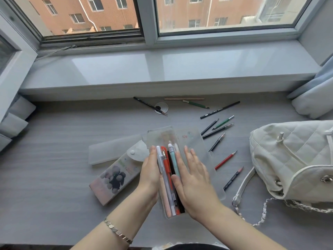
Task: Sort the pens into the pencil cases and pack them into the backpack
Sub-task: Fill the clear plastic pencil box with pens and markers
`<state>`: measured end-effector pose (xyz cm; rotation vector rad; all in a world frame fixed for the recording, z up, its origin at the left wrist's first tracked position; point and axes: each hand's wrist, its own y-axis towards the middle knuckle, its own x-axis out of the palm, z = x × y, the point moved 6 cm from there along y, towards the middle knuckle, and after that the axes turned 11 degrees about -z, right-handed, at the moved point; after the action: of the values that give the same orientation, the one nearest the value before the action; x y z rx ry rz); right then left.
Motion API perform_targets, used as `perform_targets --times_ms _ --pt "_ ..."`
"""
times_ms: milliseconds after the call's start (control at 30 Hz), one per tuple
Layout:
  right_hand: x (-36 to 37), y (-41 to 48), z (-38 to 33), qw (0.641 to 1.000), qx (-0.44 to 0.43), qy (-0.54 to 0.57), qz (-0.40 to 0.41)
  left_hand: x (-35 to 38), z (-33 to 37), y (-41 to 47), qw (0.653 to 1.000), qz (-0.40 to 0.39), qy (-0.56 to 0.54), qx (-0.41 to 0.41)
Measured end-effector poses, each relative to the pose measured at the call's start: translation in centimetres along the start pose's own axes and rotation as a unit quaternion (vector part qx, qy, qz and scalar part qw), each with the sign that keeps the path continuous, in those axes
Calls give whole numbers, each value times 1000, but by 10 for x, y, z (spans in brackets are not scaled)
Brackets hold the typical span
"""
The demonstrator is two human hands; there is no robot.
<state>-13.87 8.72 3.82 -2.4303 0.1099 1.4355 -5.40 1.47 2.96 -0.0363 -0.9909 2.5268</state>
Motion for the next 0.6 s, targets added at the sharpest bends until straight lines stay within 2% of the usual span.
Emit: perform_targets --times_ms 67,133,200,233,267,333,400,433,500,533,600 --pt "-5 -1 -2 996 -12 77 -42 -4 -1 2 1000 12 -8 -9" --pt "-27 0 3 988 -18 152 26 -7 -1 5 1000 16 -9 -19" --pt "-41 9 32 972 48 217 77 -11 0 6 999 13 -16 -27" --pt "-41 18 52 960 110 250 55 -12 0 7 999 9 -20 -27" --pt "-37 25 72 939 176 294 11 -14 1 7 999 4 -20 -26" --pt "-25 28 95 860 261 431 -82 -15 1 7 1000 -5 -19 -22" --pt "-26 24 88 785 248 554 -128 -15 1 7 999 -11 -29 -22" --pt "-30 23 82 771 213 587 -125 -16 1 8 999 -14 -31 -21" --pt "-42 21 65 772 126 614 -105 -18 -1 11 999 -15 -25 -24" --pt "-44 20 52 784 81 605 -109 -18 -3 11 999 -20 -24 -28" --pt "-38 14 27 850 11 511 -123 -16 -7 14 998 -49 -33 -34"
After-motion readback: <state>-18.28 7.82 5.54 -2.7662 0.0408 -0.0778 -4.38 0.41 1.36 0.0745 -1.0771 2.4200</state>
